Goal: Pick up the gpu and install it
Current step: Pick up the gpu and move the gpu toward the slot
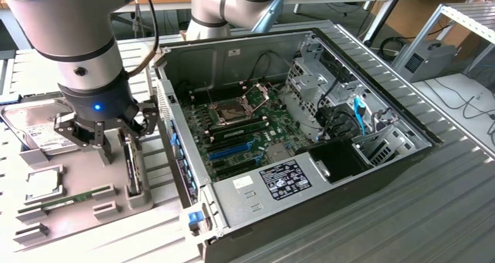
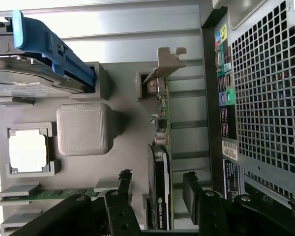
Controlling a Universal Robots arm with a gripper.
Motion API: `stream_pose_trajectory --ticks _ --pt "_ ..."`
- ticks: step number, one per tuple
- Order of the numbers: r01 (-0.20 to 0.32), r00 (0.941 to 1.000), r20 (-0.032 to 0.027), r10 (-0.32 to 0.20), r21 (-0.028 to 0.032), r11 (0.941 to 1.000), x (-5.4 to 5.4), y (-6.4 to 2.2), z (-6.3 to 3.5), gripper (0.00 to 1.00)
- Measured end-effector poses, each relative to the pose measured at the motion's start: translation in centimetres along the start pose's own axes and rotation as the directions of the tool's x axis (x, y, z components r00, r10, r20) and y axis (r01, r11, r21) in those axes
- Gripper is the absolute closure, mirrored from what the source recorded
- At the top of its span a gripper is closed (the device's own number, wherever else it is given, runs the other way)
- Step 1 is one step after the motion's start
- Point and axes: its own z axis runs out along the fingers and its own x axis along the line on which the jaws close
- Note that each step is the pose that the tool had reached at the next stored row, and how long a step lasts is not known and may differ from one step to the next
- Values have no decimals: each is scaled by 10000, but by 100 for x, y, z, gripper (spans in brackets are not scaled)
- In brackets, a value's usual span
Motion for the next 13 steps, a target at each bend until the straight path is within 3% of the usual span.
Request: stream_pose_trajectory --ticks 1,6,9,13 --pt "1 10000 -2 -1 0 10000 -81 5 4 46" --pt "0 10000 2 0 -3 10000 -87 5 14 46" --pt "1 10000 -1 -1 0 10000 -81 -4 208 46" --pt "0 10000 -2 0 0 10000 -50 -10 217 46"
